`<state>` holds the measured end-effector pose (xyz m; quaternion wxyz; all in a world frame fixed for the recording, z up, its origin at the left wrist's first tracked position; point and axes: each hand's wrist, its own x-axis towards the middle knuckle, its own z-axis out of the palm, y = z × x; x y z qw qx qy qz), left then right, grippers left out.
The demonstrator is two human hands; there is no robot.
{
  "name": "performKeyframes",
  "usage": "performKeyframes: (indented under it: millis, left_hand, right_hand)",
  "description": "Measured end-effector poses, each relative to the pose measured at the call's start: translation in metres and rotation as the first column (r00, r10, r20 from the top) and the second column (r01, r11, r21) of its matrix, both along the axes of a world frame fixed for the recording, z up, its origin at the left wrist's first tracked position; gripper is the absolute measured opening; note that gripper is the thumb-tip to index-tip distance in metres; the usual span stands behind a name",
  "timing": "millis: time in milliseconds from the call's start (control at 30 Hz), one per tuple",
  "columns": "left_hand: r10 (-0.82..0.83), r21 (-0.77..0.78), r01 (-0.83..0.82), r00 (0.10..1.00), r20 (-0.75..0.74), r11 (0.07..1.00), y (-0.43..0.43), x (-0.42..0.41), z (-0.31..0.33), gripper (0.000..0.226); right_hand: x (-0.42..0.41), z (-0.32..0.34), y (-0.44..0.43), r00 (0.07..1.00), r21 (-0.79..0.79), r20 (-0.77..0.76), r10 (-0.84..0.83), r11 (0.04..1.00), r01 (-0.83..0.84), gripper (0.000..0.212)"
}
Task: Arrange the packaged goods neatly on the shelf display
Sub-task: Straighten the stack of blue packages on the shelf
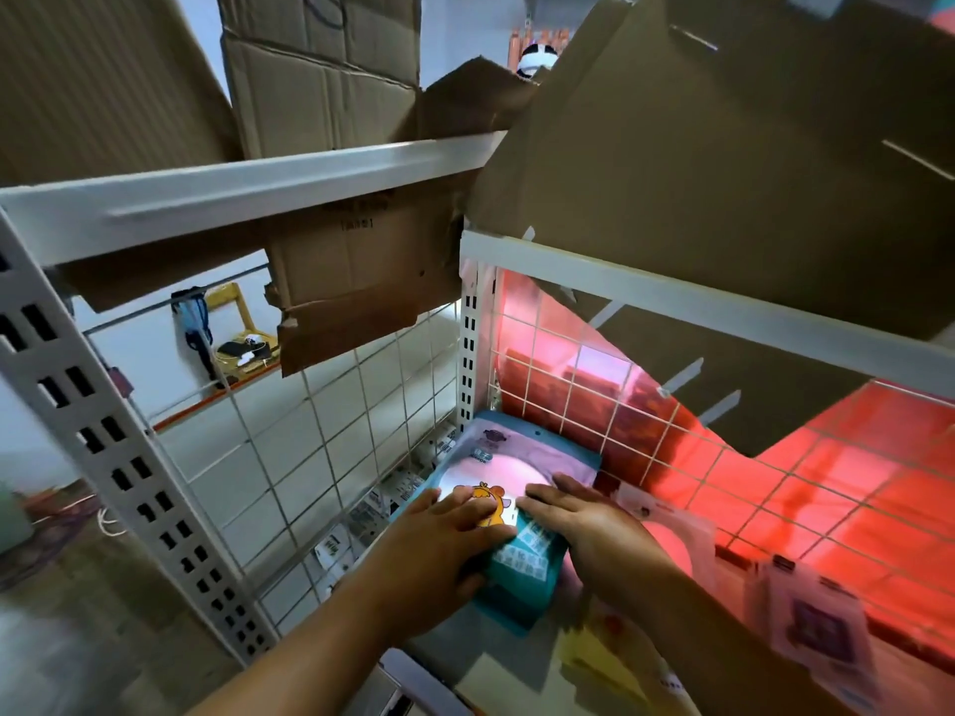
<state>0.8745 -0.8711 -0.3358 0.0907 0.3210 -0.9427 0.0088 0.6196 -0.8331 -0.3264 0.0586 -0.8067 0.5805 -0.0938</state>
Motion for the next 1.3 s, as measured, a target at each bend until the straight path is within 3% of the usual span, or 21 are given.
performKeyframes:
  millis: [600, 800, 1000, 1167, 1233, 1300]
  left_hand:
    - [0.047, 0.117, -0.047, 0.999, 0.002, 0.992, 0.007, -0.006, 0.015, 0.074]
    - [0.092, 0.14, -0.092, 0.996, 0.006, 0.986, 0.004, -0.014, 0.027, 0.062]
    - [0.226, 0.146, -0.221, 0.974, -0.018, 0.964, -0.011, -0.019, 0.027, 0.062]
    - [0.25, 0.148, -0.264, 0.963, 0.104, 0.953, -0.02, -0.017, 0.023, 0.075]
    - [0.257, 0.145, -0.273, 0.959, 0.12, 0.951, -0.019, -0.018, 0.024, 0.08]
    - [0.274, 0.176, -0.291, 0.955, 0.114, 0.94, -0.02, -0.02, 0.029, 0.076]
  right_hand:
    - [0.001, 0.01, 0.0, 1.0, 0.048, -0.024, -0.007, 0.999, 0.008, 0.063]
    - [0.007, 0.02, -0.003, 0.999, 0.073, -0.034, -0.002, 0.997, 0.004, 0.064]
    - [0.019, 0.018, 0.001, 1.0, -0.119, -0.026, -0.001, 0.993, -0.002, 0.051]
    - [0.028, 0.013, 0.012, 0.997, -0.126, -0.051, 0.054, 0.99, -0.06, 0.036]
    - [0.028, 0.011, 0.015, 1.0, -0.118, -0.02, 0.016, 0.993, -0.018, 0.034]
    - [0.03, 0.009, 0.021, 0.988, -0.096, 0.101, -0.119, 0.987, 0.129, 0.035]
